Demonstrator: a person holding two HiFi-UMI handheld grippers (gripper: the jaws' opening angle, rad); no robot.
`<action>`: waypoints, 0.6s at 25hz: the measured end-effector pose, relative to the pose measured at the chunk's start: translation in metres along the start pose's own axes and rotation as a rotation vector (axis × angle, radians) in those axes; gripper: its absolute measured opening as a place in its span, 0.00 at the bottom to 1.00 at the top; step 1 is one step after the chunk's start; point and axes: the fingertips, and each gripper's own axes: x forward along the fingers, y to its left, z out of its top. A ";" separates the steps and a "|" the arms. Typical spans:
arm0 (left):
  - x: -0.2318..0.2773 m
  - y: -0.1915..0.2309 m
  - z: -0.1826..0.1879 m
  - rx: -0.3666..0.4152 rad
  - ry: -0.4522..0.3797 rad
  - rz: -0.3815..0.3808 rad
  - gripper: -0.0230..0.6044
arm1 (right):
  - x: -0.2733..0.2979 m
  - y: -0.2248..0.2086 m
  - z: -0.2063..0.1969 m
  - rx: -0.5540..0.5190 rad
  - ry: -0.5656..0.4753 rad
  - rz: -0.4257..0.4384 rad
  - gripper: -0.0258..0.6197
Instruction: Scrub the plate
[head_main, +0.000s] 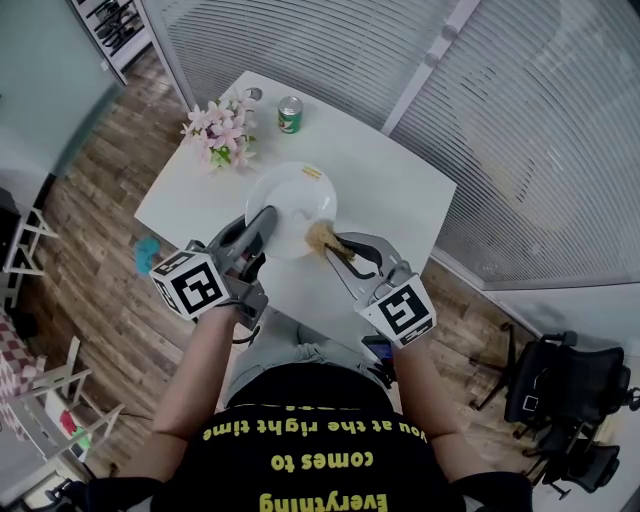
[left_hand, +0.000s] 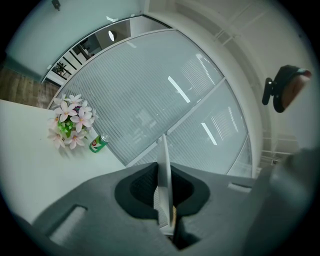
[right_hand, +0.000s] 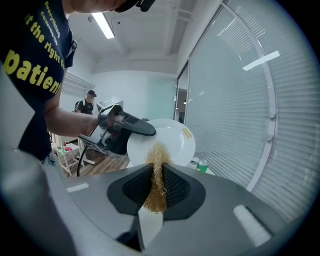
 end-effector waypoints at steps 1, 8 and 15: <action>0.000 0.000 0.000 0.000 0.000 -0.001 0.07 | -0.001 -0.004 -0.001 0.005 -0.001 -0.010 0.12; -0.003 -0.003 -0.001 0.029 0.003 -0.002 0.07 | -0.010 -0.031 -0.013 0.047 0.016 -0.103 0.12; -0.005 -0.004 0.001 0.080 0.005 -0.010 0.07 | -0.025 -0.057 -0.015 0.101 0.000 -0.178 0.12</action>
